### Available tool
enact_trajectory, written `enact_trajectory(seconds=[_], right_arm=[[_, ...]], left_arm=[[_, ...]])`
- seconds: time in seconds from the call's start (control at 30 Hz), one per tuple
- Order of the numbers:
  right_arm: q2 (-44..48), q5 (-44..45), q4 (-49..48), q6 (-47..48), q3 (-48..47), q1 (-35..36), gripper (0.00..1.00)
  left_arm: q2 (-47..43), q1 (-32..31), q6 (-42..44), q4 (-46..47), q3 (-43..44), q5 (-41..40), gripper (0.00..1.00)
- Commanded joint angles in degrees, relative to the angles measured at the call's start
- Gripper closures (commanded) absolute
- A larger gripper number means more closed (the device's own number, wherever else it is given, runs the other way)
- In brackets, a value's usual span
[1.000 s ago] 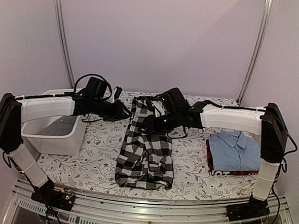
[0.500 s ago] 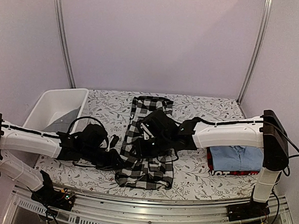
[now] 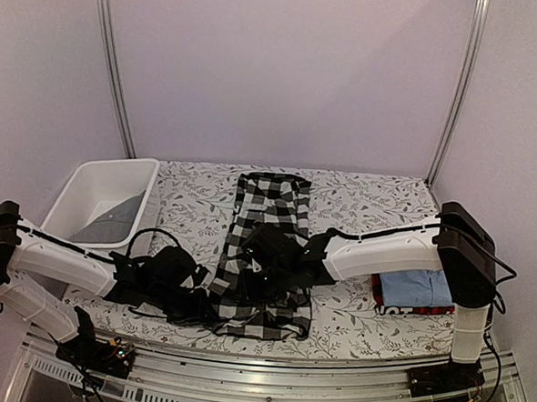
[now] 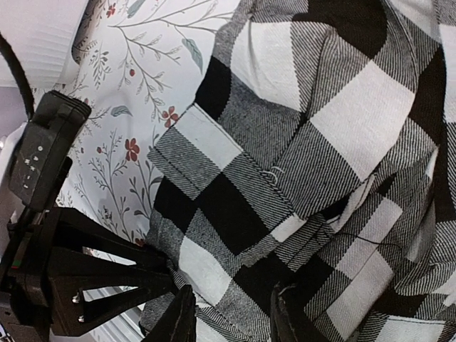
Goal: Fold and stack the long sleeve shirts
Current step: Smooth out the rectangle-folded shirt at the center of the board.
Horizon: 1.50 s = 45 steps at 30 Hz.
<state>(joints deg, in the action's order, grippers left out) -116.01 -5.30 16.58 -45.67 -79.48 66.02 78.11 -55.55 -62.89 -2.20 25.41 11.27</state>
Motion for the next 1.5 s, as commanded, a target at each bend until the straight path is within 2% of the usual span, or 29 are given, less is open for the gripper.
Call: enact_trajectory(seconds=[0.0,0.77,0.93,1.23,1.47], right_arm=[[-1.0,3.4,2.1,-1.6,-0.8,0.7,0.66],[-4.7,4.8,0.6,-4.9,-1.6,1.2,0.66],[-4.8,7.1,1.6,-5.1,-2.8,1.2,0.74],[-4.8,7.5,2.8,-5.9,-3.1,1.2,0.99],[-1.8,7.5,4.8,-5.6,-2.7,1.4,1.0]], left_arm=[[0.1,-1.6,-0.5,-1.6,0.3,-1.5,0.81],[-1.8,-2.2,0.6,-4.0,1.8,-1.9,0.81],[-2.0,-2.2,0.8,-4.6,2.2,-2.0,0.81],[-2.0,-2.3,1.2,-5.4,2.9,-2.0,0.81],[-2.6,-2.2,1.3,-6.8,3.1,-2.3,0.81]])
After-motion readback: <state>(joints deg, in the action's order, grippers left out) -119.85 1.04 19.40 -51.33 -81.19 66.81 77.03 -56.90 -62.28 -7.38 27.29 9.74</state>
